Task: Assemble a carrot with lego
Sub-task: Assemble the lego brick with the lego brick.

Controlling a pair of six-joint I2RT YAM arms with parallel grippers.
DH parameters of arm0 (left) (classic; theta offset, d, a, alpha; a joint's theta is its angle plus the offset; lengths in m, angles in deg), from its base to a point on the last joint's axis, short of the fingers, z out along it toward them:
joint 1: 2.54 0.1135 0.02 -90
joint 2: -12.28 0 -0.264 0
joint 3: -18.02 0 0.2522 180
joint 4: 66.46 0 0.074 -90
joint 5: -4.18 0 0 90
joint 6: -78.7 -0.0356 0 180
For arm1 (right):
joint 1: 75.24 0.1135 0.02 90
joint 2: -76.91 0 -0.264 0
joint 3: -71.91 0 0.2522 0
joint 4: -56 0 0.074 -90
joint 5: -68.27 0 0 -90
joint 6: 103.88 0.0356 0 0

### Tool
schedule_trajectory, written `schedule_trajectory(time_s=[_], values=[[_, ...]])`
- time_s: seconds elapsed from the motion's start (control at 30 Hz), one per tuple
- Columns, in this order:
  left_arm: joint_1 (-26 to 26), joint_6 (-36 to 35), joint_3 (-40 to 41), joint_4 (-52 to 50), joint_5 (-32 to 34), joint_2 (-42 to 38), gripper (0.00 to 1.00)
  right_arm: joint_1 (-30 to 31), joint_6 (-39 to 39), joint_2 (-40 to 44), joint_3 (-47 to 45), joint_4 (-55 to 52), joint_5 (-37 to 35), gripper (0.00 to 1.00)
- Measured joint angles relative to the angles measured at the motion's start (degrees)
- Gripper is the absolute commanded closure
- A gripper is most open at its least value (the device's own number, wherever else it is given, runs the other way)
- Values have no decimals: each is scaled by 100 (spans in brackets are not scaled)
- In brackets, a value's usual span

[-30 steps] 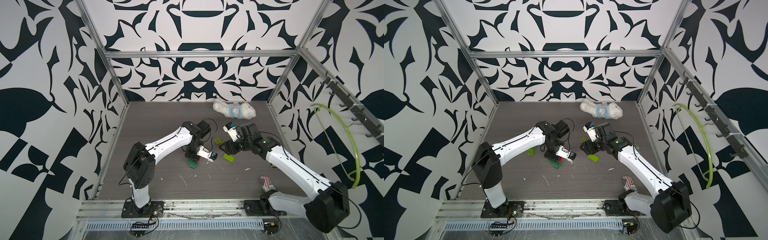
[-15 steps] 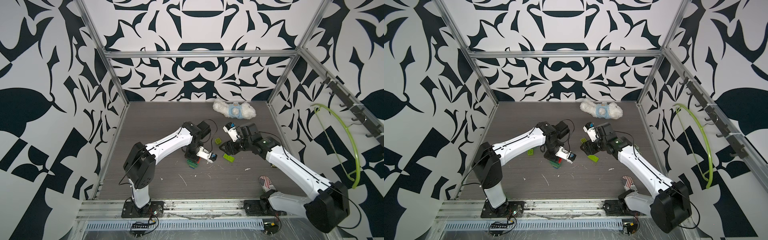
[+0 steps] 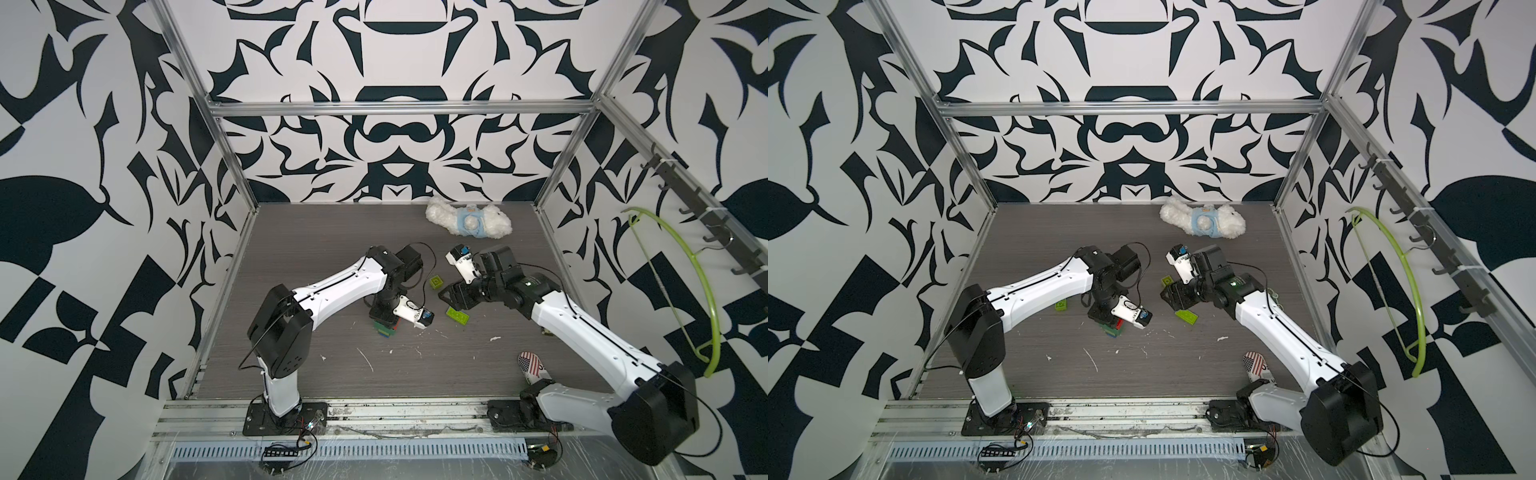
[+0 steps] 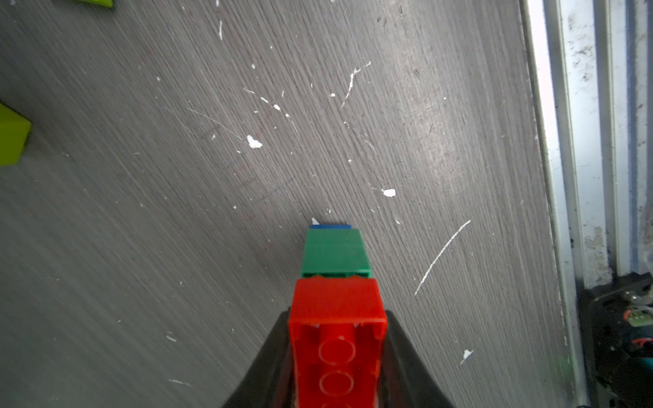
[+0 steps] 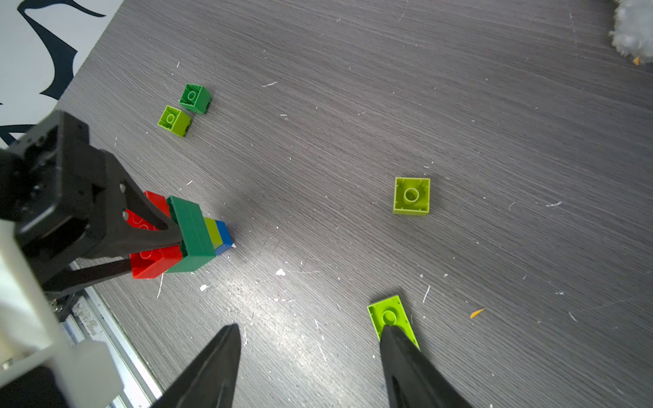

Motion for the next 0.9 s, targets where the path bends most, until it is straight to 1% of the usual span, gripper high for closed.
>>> schedule_trajectory(time_s=[0.47, 0.9], values=[[-11, -2, 11, 28, 125, 35, 99, 0, 0, -33, -2, -4, 2, 32], [-136, -11, 26, 109, 267, 44, 99, 0, 0, -33, -2, -15, 4, 32]])
